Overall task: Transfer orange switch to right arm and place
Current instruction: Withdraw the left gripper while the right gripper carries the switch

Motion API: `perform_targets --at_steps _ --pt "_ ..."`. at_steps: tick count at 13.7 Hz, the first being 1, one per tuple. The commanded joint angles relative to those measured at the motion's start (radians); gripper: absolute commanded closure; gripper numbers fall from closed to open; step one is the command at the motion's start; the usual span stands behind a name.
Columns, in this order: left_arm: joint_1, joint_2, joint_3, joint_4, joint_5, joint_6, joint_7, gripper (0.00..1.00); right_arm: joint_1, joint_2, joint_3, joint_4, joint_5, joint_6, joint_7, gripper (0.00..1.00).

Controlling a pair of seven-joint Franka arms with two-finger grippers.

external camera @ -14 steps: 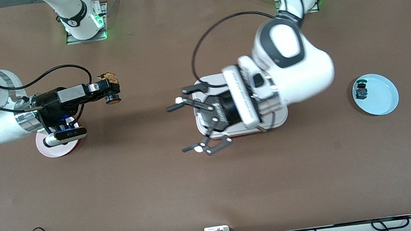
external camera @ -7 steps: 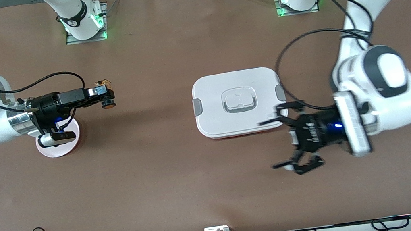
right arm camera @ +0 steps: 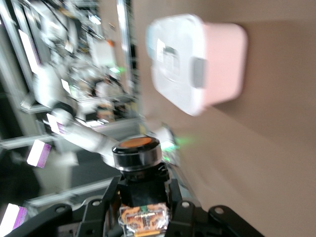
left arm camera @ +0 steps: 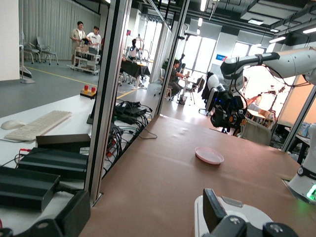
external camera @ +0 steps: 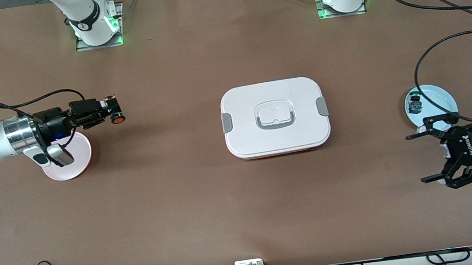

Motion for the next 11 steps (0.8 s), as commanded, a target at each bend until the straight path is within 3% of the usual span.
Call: perform_targets --at_steps 1,3,6,8,11 --pt "0.044 -0.032 -0.014 0.011 0.125 -0.055 0.007 0.00 -0.025 -0.021 0.005 -0.007 -0.186 0.002 -0.139 0.90" --pt "0.066 -0.066 -0.011 0.012 0.229 -0.107 -0.020 0.00 -0.028 -0.021 0.005 -0.005 -0.312 0.024 -0.205 0.90" --pt "0.077 -0.237 0.051 -0.068 0.397 -0.138 -0.124 0.00 -0.020 -0.024 0.005 -0.008 -0.528 0.125 -0.314 0.90" --pt "0.071 -0.382 0.054 -0.129 0.567 -0.136 -0.293 0.00 -0.016 -0.024 0.006 -0.010 -0.682 0.203 -0.364 0.90" --pt "-0.010 -0.541 0.060 -0.177 0.814 -0.138 -0.656 0.00 -0.017 -0.024 0.005 -0.049 -0.813 0.313 -0.451 0.90"
